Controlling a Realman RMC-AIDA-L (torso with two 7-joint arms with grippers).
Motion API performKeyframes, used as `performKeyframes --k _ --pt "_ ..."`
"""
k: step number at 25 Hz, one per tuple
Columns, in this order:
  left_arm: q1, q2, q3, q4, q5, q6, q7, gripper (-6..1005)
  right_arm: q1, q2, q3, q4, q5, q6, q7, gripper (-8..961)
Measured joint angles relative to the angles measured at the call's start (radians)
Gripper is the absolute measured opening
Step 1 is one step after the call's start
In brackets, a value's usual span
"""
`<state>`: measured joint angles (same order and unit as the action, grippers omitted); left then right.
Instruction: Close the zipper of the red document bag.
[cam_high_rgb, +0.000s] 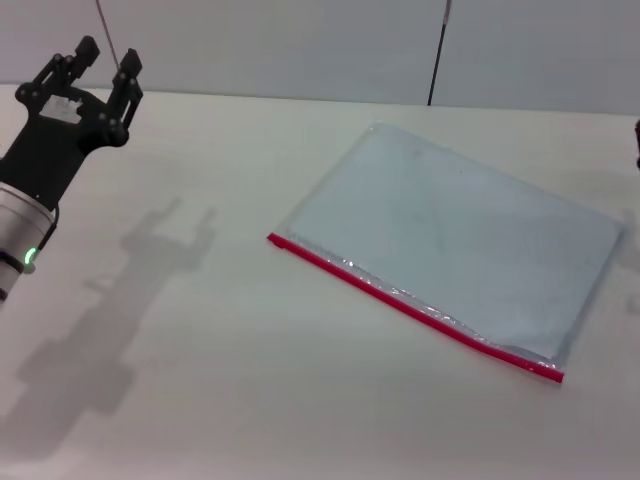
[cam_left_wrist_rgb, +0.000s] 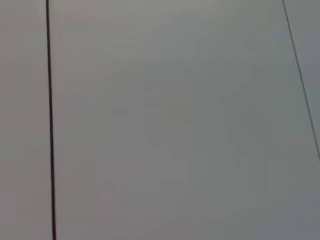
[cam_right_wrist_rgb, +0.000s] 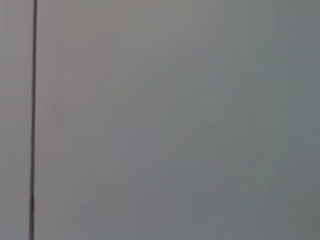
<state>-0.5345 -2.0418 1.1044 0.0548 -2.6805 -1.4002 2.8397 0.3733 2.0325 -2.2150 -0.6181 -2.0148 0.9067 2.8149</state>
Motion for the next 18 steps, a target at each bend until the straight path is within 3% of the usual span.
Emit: performKeyframes --k 6,18 --pt "-0.021 0.002 0.000 -0.036 -0.001 0.013 0.000 482 0.037 0.000 -0.063 0.034 0.076 0.004 -0.001 517" --pt "-0.022 0.006 0.000 -0.041 -0.001 0.040 0.001 482 0.039 -0.001 -0.117 0.007 0.090 0.019 -0.003 517"
